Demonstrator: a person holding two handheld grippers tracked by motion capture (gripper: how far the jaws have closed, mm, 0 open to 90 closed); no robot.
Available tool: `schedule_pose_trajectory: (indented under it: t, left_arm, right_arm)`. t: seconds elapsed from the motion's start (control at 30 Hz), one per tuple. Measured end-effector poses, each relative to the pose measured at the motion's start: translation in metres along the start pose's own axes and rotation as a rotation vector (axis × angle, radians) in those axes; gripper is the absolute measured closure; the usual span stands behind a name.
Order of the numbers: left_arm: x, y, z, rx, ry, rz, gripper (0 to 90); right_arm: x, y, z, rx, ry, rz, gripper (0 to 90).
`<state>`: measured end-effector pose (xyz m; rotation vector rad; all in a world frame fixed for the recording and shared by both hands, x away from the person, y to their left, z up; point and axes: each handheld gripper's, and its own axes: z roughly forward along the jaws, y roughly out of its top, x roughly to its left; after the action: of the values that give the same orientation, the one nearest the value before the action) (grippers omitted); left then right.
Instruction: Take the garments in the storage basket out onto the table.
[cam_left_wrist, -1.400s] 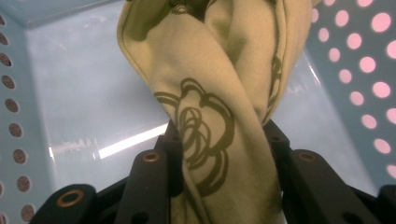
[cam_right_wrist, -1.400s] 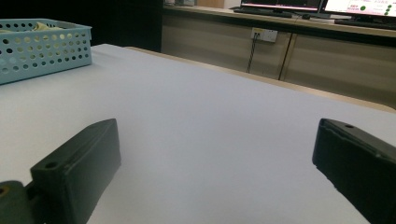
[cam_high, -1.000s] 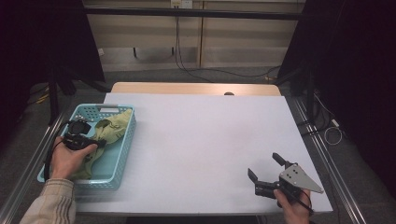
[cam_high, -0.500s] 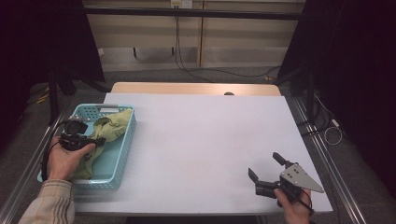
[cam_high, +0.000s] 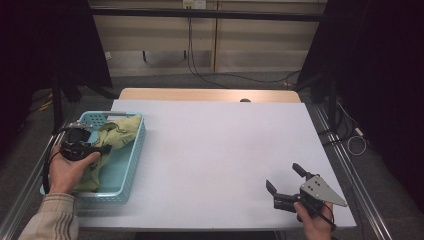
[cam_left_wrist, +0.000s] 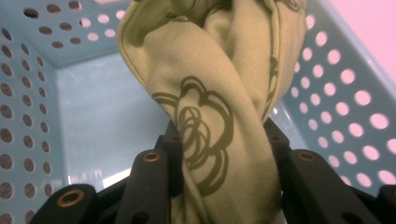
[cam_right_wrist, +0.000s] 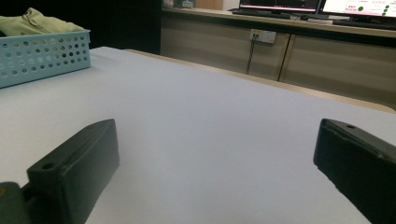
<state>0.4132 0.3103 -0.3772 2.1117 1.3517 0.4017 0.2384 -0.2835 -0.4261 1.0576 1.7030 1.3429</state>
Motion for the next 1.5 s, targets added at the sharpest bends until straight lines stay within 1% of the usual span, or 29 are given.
schedule_pose_trajectory:
  t: [0.03, 0.07, 0.1, 0.13, 0.2, 0.23, 0.27, 0.33, 0.37, 0.4, 0.6, 0.7, 0.73, 0.77, 0.8, 0.83, 0.97, 1.0, 1.03, 1.1, 1.13, 1.17, 1.2, 1.23, 1.27, 1.3, 1.33, 1.4, 1.5]
  left_arm:
    - [-0.001, 0.000, -0.001, -0.008, -0.004, -0.014, 64.3]
    - [0.000, 0.001, -0.002, -0.014, -0.009, 0.005, 64.3]
    - [-0.001, 0.001, -0.003, -0.018, -0.007, 0.001, 64.3]
    - [0.001, 0.001, -0.004, -0.027, 0.007, 0.027, 64.3]
    - [0.001, 0.002, -0.005, -0.045, 0.002, 0.016, 64.3]
    - [-0.001, 0.001, -0.006, -0.040, -0.001, -0.022, 64.3]
    - [0.002, 0.002, -0.007, -0.054, -0.001, -0.002, 64.3]
    - [0.001, 0.001, -0.009, -0.063, -0.009, -0.023, 64.3]
    - [0.004, 0.002, -0.010, -0.069, 0.012, 0.014, 64.3]
    - [0.001, 0.001, -0.010, -0.075, -0.004, -0.022, 64.3]
    - [0.002, 0.000, -0.014, -0.100, -0.003, -0.028, 64.3]
    - [0.002, 0.000, -0.016, -0.125, 0.010, -0.015, 64.3]
    - [0.001, 0.000, -0.017, -0.126, 0.006, -0.031, 64.3]
    - [0.005, 0.001, -0.019, -0.136, 0.033, 0.022, 64.3]
    - [0.004, 0.001, -0.019, -0.146, 0.020, 0.011, 64.3]
    - [0.001, 0.000, -0.020, -0.151, 0.009, -0.032, 64.3]
    - [0.003, 0.001, -0.024, -0.179, 0.021, -0.016, 64.4]
    - [0.005, 0.002, -0.026, -0.187, 0.039, 0.020, 64.4]
    - [0.002, 0.001, -0.026, -0.188, 0.014, -0.031, 64.4]
    - [0.004, 0.002, -0.029, -0.213, 0.021, 0.004, 64.3]
    - [0.001, 0.002, -0.030, -0.212, 0.010, -0.034, 64.4]
    - [0.004, 0.003, -0.031, -0.222, 0.032, 0.012, 64.3]
    - [0.002, 0.003, -0.032, -0.231, 0.029, -0.017, 64.4]
    - [0.003, 0.004, -0.034, -0.237, 0.036, 0.004, 64.4]
    - [0.000, 0.003, -0.035, -0.247, 0.027, -0.029, 64.3]
    - [0.000, 0.003, -0.036, -0.252, 0.033, -0.038, 64.4]
    - [-0.002, 0.003, -0.036, -0.274, 0.006, -0.071, 64.3]
    - [-0.002, 0.003, -0.039, -0.284, 0.019, -0.059, 64.3]
    - [-0.002, 0.003, -0.042, -0.326, 0.017, -0.077, 64.4]
  right_arm:
    - [0.000, 0.000, 0.000, -0.001, 0.000, 0.000, 0.0]
    - [0.000, 0.000, 0.000, -0.001, 0.001, 0.000, 0.0]
    - [0.000, 0.000, 0.000, 0.002, 0.006, 0.000, 0.0]
    - [0.000, 0.000, 0.000, 0.003, 0.002, -0.001, 0.0]
    - [0.000, 0.000, 0.000, 0.002, 0.006, -0.004, 0.0]
    - [0.000, 0.000, 0.000, 0.002, 0.003, -0.004, 0.0]
    - [0.000, 0.000, 0.000, 0.001, 0.001, -0.005, 0.0]
    - [0.000, 0.000, 0.000, 0.001, 0.003, -0.002, 0.0]
    - [0.000, 0.000, 0.000, 0.001, 0.002, -0.003, 0.0]
    - [0.000, 0.000, 0.000, 0.001, 0.004, -0.004, 0.0]
    - [0.000, 0.000, 0.000, -0.001, 0.005, -0.002, 0.0]
    - [0.000, 0.000, 0.000, -0.003, 0.005, -0.001, 0.0]
    - [0.000, 0.000, 0.000, -0.002, 0.005, -0.002, 0.0]
    - [0.000, 0.000, 0.000, -0.002, 0.005, -0.002, 0.0]
    - [0.000, 0.000, 0.000, -0.003, 0.006, -0.002, 0.0]
    - [0.000, 0.000, 0.000, -0.003, 0.006, -0.001, 0.0]
    - [0.000, 0.000, 0.000, -0.003, 0.005, -0.002, 0.0]
    - [0.000, 0.000, 0.000, -0.004, 0.005, -0.002, 0.0]
    - [0.000, 0.000, 0.000, -0.003, 0.005, -0.002, 0.0]
    - [0.000, 0.000, 0.000, -0.005, 0.004, -0.003, 0.0]
    - [0.000, 0.000, 0.000, -0.005, 0.005, -0.002, 0.0]
    - [0.000, 0.000, 0.000, -0.005, 0.004, -0.002, 0.0]
    - [0.000, 0.000, 0.000, -0.005, 0.003, -0.001, 0.0]
    - [0.000, 0.000, 0.000, -0.005, 0.004, -0.001, 0.0]
    - [0.000, 0.000, 0.000, -0.006, 0.003, -0.002, 0.0]
    - [0.000, 0.000, 0.000, -0.006, 0.003, -0.001, 0.0]
    - [0.000, 0.000, 0.000, -0.006, 0.004, -0.001, 0.0]
    - [0.000, 0.000, -0.001, -0.004, 0.000, -0.003, 0.0]
    - [0.000, 0.000, -0.001, -0.005, 0.002, -0.002, 0.0]
